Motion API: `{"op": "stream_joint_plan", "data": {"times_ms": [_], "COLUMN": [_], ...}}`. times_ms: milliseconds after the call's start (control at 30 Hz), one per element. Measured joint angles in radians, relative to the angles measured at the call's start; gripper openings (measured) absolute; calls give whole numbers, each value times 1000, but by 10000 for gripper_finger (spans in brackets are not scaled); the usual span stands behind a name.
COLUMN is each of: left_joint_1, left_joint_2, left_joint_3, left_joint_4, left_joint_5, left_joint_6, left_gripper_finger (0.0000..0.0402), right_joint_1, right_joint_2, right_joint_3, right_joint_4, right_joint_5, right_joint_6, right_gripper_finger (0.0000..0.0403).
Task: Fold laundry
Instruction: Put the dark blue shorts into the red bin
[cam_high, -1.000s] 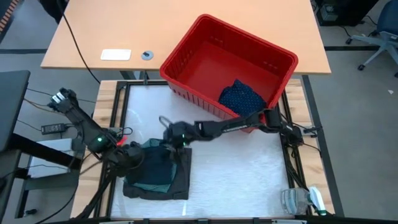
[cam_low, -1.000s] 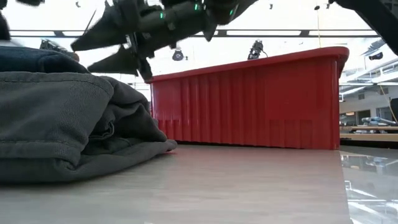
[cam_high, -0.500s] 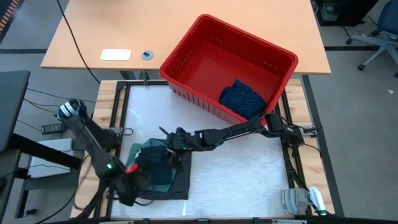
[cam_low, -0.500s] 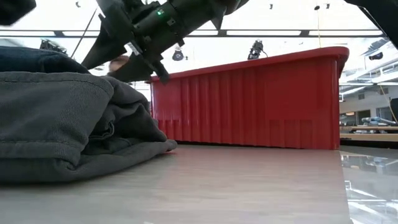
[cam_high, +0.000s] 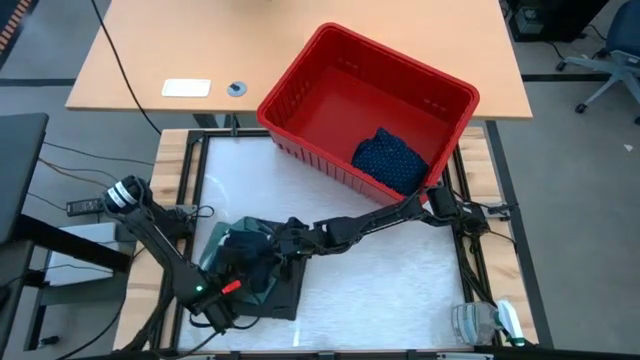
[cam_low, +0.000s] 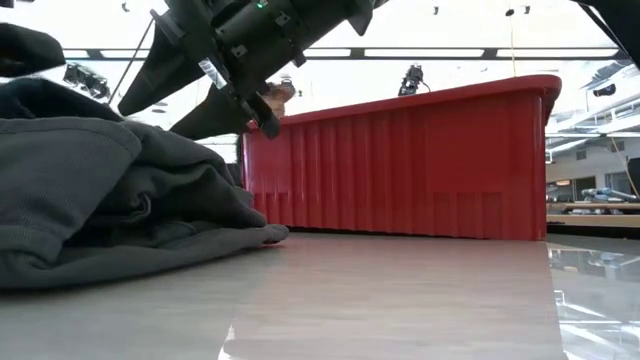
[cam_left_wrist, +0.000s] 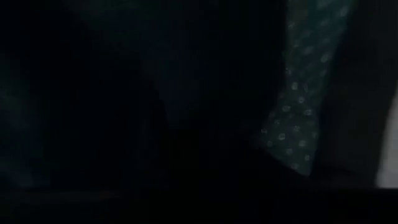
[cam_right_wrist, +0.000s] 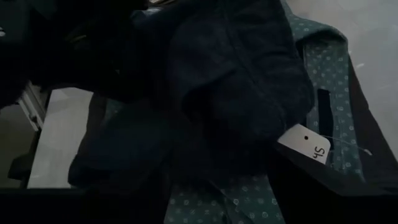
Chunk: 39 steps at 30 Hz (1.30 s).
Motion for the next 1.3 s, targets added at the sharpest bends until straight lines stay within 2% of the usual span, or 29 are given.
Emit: {"op": "stream_joint_plan", "data": {"times_ms": [100, 167, 300, 467, 633, 800, 1000, 1300], "left_joint_1": [0, 0, 21, 63, 153, 284, 424, 488], "left_joint_2": [-27, -46, -70, -114, -154, -174, -172, -176], "left_joint_3": [30, 57, 135, 274, 366, 386, 386, 392], "left_joint_4": [-3, -23, -121, -267, -337, -327, -290, -274], "left_joint_5": [3, -1, -14, -31, -42, -41, -36, 0], "left_joint_6": [12, 24, 27, 52, 147, 247, 338, 438], "left_gripper_finger": [41, 13, 5, 3, 2, 1, 1, 0], "right_joint_1": [0, 0, 0, 0, 1, -9, -13, -25], "right_joint_2": [0, 0, 0, -40, -169, -264, -245, -217], "right_joint_3": [3, 9, 29, 74, 74, 78, 75, 74], "right_joint_4": [-4, -8, -28, -138, -192, -125, -137, -139], "right_joint_5": [-16, -25, -55, -127, -48, -10, -21, 33], "right_joint_6": [2, 3, 2, 12, -99, -251, -286, -309], "right_gripper_finger": [248, 248, 248, 248, 248, 248, 258, 261]}}
